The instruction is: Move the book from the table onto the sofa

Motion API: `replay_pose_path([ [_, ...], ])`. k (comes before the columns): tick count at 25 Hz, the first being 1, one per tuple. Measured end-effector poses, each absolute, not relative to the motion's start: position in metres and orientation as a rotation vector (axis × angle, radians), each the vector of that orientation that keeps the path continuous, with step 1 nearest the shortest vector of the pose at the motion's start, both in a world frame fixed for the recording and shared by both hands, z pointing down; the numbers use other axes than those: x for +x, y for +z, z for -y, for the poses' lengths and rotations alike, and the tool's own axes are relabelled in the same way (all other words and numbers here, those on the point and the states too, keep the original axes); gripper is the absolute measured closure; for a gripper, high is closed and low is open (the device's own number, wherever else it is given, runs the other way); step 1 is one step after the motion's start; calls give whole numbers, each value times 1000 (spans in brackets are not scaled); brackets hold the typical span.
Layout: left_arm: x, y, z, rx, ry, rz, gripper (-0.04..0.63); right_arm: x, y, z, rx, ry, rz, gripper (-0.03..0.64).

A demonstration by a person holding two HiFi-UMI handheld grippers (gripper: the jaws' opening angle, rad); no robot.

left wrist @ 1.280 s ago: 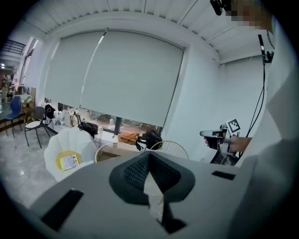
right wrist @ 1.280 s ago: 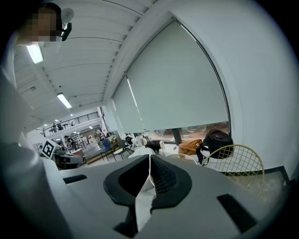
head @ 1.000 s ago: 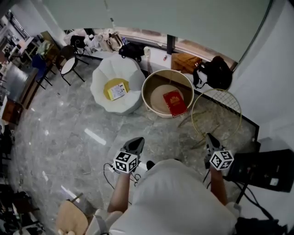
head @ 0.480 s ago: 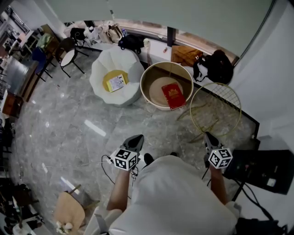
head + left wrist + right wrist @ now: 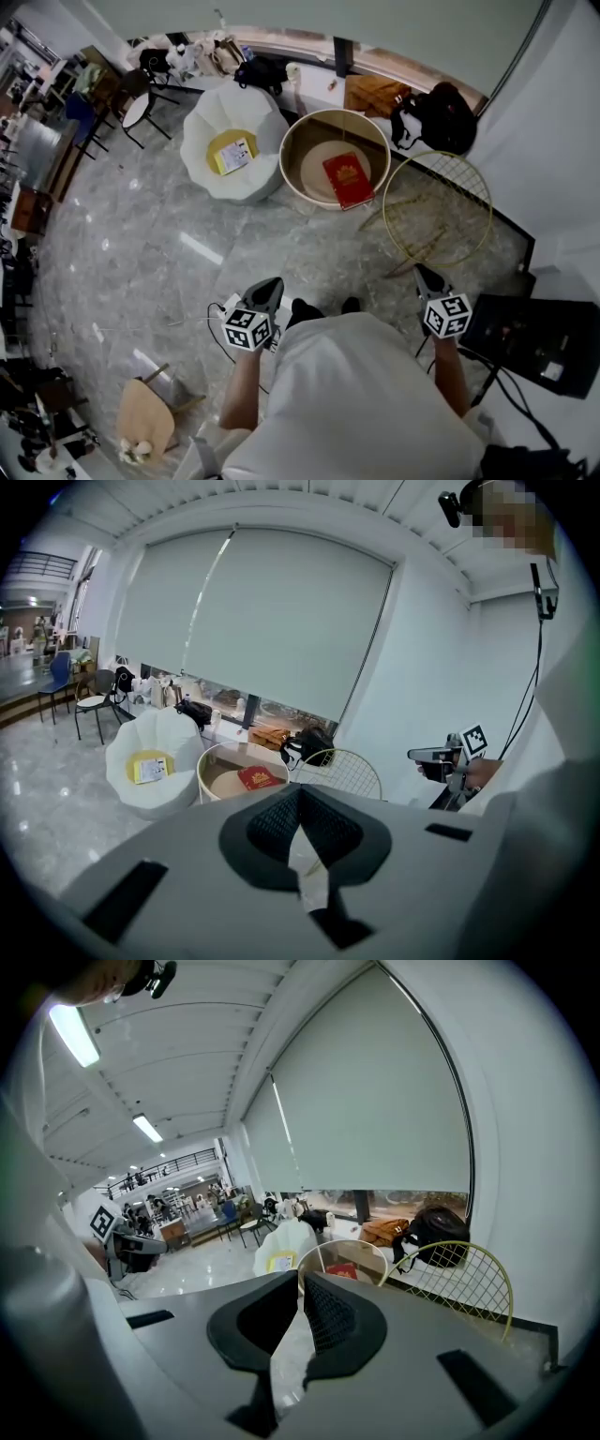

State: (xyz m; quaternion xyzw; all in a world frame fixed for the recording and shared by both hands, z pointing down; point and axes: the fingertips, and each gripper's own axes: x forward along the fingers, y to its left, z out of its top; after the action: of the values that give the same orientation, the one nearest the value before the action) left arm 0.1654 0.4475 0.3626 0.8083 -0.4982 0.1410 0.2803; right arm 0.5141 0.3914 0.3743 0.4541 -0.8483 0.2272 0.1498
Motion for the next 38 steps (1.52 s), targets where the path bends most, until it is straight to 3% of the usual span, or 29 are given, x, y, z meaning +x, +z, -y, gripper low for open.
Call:
replay_pose_path([
  [17,167,384,-392,2184,481,1270,594,508,391,-349,1363,769,2395,575],
  [38,92,417,-233,2264,586,1019,594,431,398,-231,1514,839,2206,575],
])
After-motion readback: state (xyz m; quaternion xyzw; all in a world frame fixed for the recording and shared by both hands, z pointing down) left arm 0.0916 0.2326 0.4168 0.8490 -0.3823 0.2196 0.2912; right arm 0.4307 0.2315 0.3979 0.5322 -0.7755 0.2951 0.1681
